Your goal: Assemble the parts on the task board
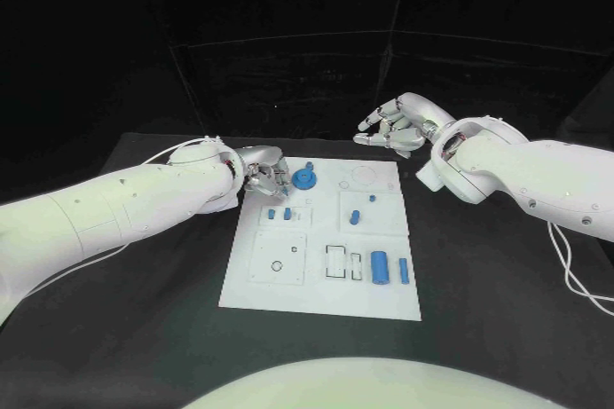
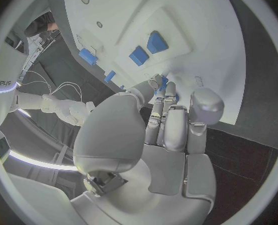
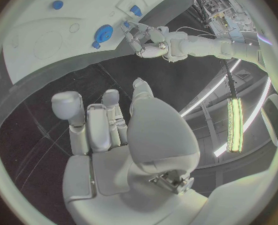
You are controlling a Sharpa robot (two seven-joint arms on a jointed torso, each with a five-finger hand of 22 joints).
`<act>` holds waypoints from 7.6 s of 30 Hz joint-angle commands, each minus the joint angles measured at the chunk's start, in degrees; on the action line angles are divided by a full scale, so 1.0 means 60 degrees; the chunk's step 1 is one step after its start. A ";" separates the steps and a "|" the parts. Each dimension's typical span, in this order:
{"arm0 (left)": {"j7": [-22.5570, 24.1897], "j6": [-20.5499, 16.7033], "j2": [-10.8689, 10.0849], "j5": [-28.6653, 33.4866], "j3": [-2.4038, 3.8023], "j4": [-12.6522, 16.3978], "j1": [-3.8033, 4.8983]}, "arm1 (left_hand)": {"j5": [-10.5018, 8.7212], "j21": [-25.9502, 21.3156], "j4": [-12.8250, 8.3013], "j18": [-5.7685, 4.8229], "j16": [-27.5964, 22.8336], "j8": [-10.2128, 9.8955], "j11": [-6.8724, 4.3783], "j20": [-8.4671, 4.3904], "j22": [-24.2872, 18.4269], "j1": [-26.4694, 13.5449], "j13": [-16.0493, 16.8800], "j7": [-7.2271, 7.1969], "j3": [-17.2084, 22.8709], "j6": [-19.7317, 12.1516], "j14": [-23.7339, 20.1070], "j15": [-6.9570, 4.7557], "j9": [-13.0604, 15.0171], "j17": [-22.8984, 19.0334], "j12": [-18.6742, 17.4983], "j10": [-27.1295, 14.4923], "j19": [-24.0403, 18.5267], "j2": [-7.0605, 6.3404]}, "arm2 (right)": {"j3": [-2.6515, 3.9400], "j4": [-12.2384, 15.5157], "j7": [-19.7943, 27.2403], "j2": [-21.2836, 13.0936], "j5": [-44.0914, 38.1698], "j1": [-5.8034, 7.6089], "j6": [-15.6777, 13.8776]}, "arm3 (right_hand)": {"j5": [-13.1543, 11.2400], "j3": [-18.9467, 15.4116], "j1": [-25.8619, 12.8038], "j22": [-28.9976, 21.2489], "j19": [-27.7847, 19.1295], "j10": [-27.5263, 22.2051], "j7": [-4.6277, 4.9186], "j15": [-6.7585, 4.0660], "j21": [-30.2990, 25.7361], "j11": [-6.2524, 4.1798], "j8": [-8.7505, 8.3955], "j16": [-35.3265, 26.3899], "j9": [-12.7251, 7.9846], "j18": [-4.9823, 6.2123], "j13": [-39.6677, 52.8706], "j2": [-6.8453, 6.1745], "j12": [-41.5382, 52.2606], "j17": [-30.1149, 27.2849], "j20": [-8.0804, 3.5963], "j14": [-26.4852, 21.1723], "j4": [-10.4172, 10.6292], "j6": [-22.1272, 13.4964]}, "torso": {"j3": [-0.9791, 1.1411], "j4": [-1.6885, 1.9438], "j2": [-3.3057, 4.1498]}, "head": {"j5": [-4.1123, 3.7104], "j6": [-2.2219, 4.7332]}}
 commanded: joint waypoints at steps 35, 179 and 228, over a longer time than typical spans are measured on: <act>0.0005 0.0352 -0.0014 0.0055 -0.0007 0.0060 0.0004 | 0.0021 0.0116 -0.0101 -0.0165 -0.0040 -0.0559 0.0069 0.0043 0.0110 -0.0330 -0.0003 0.0124 0.0032 -0.0733 0.0210 0.0067 -0.0081 -0.0137 -0.0328 0.0020 -0.0068 -0.0367 | 0.0006 -0.0001 0.0032 -0.0006 0.0022 0.0018 0.0003 | 0.0056 -0.0010 0.0036 -0.0015 -0.0004 0.0036 -0.0057 -0.0069 -0.0063 -0.0009 0.0031 -0.0032 -0.0013 0.0104 -0.0011 0.0057 -0.0055 -0.0012 -0.0041 0.0282 -0.0051 -0.0023 | -0.0002 0.0007 -0.0005 | -0.0047 -0.0052; 0.4001 -0.1092 -0.2140 1.2630 -0.0043 0.1937 -0.0036 | 0.0091 -0.4462 0.0134 0.0491 -0.3430 -0.0404 0.0476 0.0417 -0.3631 -0.0360 -0.0011 0.0516 -0.0421 -0.0735 -0.2569 0.0439 -0.0046 -0.5931 -0.0236 -0.1013 -0.2500 0.0108 | 0.0228 0.2408 -0.1751 -0.0516 -0.5768 -0.1185 -0.0187 | -0.2724 0.7520 0.0687 0.2253 0.0884 0.0665 -0.0144 -0.0048 0.1443 0.0063 -0.1778 -0.0347 0.0000 -0.0250 -0.8114 -0.1178 -0.7817 -0.0987 -0.0006 0.0319 -0.2229 0.2749 | -0.0034 0.0019 -0.0012 | -0.0645 0.0307; 0.4064 -0.1027 -0.1935 1.2628 -0.0039 0.1983 -0.0030 | 0.0101 -0.4477 0.0041 0.0486 -0.3415 -0.0363 0.0527 0.0438 -0.3660 -0.0291 -0.0003 0.0578 -0.0358 -0.0839 -0.2597 0.0475 -0.0039 -0.6021 -0.0173 -0.1157 -0.2500 0.0085 | 0.0075 0.1626 -0.1304 0.1812 -0.6875 -0.2334 0.1470 | -0.2665 0.7556 0.0512 0.2224 0.0858 0.0677 -0.0130 -0.0037 0.1435 0.0073 -0.1793 -0.0348 0.0003 -0.0242 -0.8103 -0.1229 -0.7813 -0.1043 0.0005 0.0306 -0.2395 0.2752 | -0.0027 0.0025 0.0002 | 0.0876 -0.0296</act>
